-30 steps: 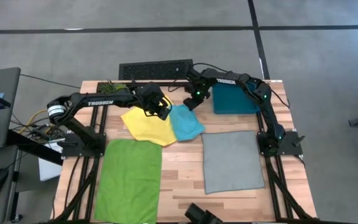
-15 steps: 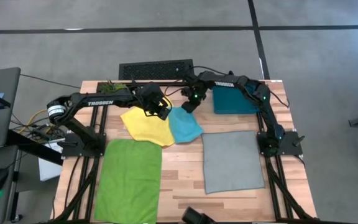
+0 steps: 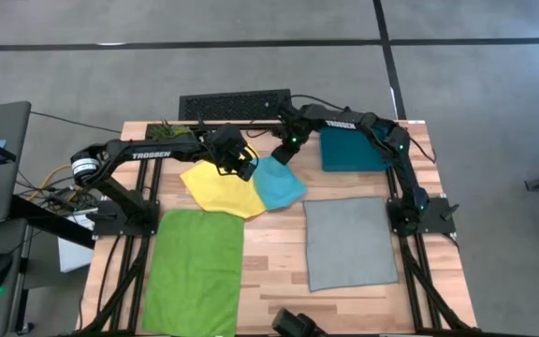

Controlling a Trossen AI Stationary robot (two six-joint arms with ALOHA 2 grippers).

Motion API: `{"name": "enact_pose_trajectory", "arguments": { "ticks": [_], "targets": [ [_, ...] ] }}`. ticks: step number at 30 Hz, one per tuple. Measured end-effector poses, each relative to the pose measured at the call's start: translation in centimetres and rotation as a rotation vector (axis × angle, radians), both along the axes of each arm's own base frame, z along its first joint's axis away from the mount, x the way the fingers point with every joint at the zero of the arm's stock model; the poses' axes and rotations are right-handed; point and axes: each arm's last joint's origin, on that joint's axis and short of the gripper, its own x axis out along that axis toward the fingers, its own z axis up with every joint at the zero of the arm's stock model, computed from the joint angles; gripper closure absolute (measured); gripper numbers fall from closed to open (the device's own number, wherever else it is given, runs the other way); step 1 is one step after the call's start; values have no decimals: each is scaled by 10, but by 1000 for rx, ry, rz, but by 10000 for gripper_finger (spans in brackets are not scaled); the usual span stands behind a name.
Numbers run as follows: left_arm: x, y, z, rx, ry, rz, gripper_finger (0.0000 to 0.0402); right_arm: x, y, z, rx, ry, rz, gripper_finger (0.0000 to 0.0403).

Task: Fold microfiber towels
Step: Fold the blue microfiber cloth

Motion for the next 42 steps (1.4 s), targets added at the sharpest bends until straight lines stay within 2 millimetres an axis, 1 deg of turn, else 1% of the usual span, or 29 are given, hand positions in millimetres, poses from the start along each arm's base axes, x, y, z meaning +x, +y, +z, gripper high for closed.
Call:
{"name": "enact_pose_trajectory", "arguments": {
  "ticks": [3,7,12,18,32,35,38,42],
  "targets": [
    [0,0,0,9,2,-11,269,0,1,10,-27,-19,-3,395],
    [0,0,0,14,5,-18,269,-1,-5,19,-89,-55,-25,399],
    [0,0,0,13,6,-18,269,-2,-12,19,-176,-20,-72,397],
    [0,0,0,13,6,-18,269,-2,-11,18,-178,-12,-72,390],
    [0,0,0,18,7,-25,269,-1,-11,17,-187,-6,-75,329],
    [0,0,0,18,7,-25,269,-1,-11,17,-187,-5,-74,302],
    [0,0,0,18,7,-24,269,-1,-11,17,-189,-6,-70,265],
    [0,0,0,18,7,-24,269,-4,-9,20,-210,-2,-13,225]
  ]
}}
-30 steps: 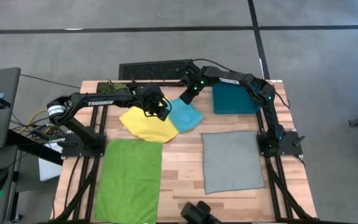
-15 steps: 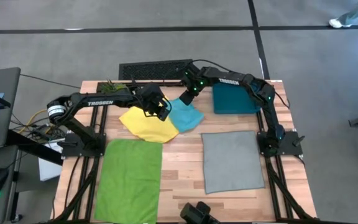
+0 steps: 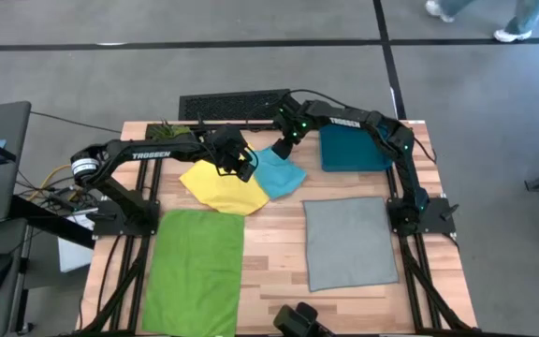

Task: Fold microfiber towels
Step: Fold the blue microfiber cloth, then put the blue microfiber cloth into the blue bin

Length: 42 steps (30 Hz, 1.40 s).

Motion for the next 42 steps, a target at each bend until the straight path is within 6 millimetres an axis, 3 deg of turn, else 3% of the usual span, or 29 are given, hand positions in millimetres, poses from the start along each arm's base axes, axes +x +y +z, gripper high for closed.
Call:
{"name": "enact_pose_trajectory", "arguments": {
  "ticks": [8,12,16,21,26,42],
  "targets": [
    [0,0,0,-1,2,0,269,-12,26,54,-124,-30,234,200],
    [0,0,0,-1,2,0,269,-16,54,81,-222,-48,450,205],
    [-2,-1,-2,-9,33,-7,269,-18,90,94,-288,-30,672,215],
    [-7,-3,-5,-19,85,-26,269,-22,134,84,-286,-18,825,228],
    [-9,-4,-3,-7,90,-46,269,-20,162,68,-381,67,874,234],
    [-55,-23,58,99,-2,35,269,-14,187,17,-610,34,924,234]
  ]
}}
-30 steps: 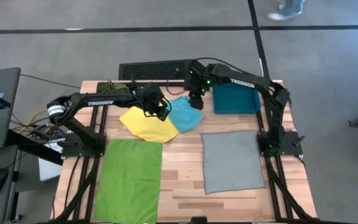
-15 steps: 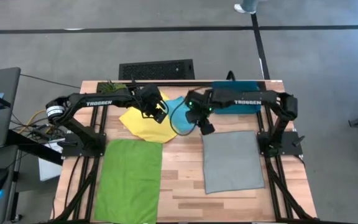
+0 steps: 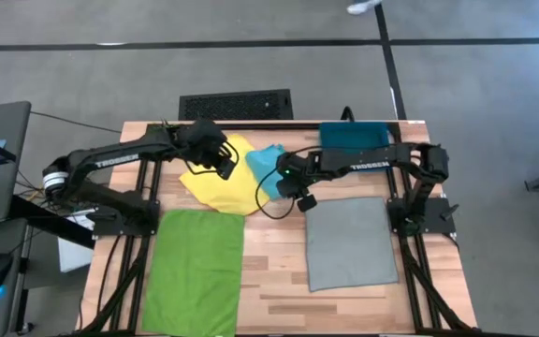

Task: Fold microfiber towels
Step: Put the blue microfiber cloth into the blue bin

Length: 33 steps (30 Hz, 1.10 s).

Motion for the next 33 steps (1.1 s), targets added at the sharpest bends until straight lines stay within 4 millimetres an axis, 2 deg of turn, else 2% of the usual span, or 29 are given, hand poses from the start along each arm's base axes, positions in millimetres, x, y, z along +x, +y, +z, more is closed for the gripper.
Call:
{"name": "enact_pose_trajectory", "arguments": {
  "ticks": [7,17,22,25,33],
  "targets": [
    [-9,-4,12,33,-41,15,269,-12,1,-23,9,44,-1,234],
    [-9,-4,12,27,-46,24,269,-17,0,-40,-8,-13,-9,234],
    [-9,-4,12,25,-46,25,269,-20,-3,-47,-121,-22,-62,234],
    [-9,-4,12,25,-47,25,269,-24,-6,-52,-122,-16,-69,234],
    [-9,-4,12,25,-47,25,269,-19,-8,-72,-133,22,-47,235]
  ]
}}
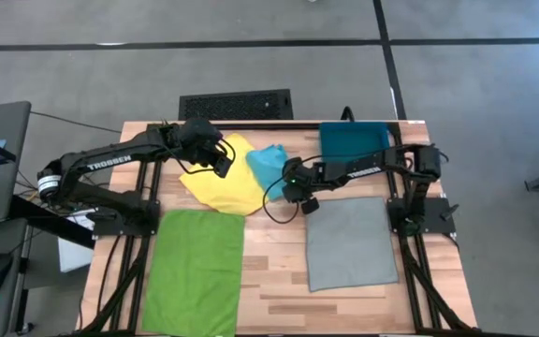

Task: Fold microfiber towels
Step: Put the blue microfiber cloth into the blue bin

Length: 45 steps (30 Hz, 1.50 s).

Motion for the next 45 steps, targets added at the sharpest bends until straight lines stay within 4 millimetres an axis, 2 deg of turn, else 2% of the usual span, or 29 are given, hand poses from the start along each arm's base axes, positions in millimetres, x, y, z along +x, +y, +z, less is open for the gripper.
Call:
{"name": "enact_pose_trajectory", "arguments": {
  "ticks": [9,12,15,23,29,37,45],
  "targets": [
    [1,0,0,0,-8,0,269,2,-7,-2,5,-12,-5,235],
    [1,0,0,-1,-8,0,269,1,-10,-2,22,-12,-34,246],
    [1,0,0,-2,-8,0,269,0,-11,-3,41,-6,-52,276],
    [1,0,0,-2,-8,-1,269,-1,-10,-7,61,13,-72,391],
    [1,0,1,-2,-9,-1,269,-2,-11,-3,91,-10,-140,394],
    [1,0,1,-2,-9,-1,269,6,-16,25,126,3,-223,399],
    [1,0,0,-2,-8,-2,269,14,-18,45,137,22,-228,401]
  ]
}}
